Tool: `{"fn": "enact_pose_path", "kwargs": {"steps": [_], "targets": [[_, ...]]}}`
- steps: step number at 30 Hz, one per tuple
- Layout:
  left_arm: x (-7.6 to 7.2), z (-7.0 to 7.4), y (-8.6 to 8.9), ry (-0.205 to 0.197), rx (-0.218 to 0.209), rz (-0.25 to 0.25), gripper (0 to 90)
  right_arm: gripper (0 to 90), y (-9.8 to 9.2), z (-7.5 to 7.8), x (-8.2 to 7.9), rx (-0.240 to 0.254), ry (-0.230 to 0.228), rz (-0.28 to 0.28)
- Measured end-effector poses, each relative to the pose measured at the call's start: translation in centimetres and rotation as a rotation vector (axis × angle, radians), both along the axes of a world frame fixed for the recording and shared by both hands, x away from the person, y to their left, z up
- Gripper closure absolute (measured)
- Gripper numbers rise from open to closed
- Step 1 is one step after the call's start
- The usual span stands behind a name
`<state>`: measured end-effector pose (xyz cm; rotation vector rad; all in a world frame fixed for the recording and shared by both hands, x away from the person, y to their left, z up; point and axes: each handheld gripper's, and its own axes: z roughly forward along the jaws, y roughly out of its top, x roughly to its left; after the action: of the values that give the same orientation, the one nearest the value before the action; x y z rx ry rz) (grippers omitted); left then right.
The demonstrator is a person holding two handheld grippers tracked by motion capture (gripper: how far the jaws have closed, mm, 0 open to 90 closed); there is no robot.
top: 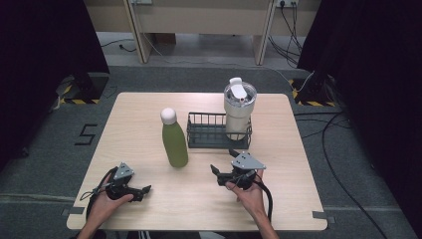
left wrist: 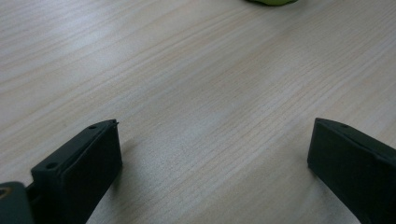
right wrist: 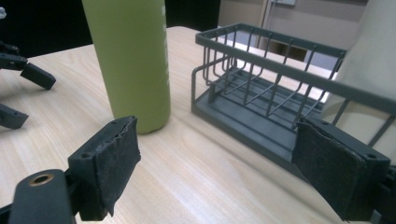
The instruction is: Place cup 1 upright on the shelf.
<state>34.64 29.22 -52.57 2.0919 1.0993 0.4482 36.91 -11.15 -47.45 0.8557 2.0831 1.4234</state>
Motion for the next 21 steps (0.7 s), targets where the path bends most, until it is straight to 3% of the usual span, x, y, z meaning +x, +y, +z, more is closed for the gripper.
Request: {"fn": "enact_pose_path", "kwargs": {"steps": [21], "targets": [[0.01,0.00,0.00,0.001,0.000,-0.001,1.9,14.8,0.78,-0.50,-0.61,-0.021,0.039,0.038]]}}
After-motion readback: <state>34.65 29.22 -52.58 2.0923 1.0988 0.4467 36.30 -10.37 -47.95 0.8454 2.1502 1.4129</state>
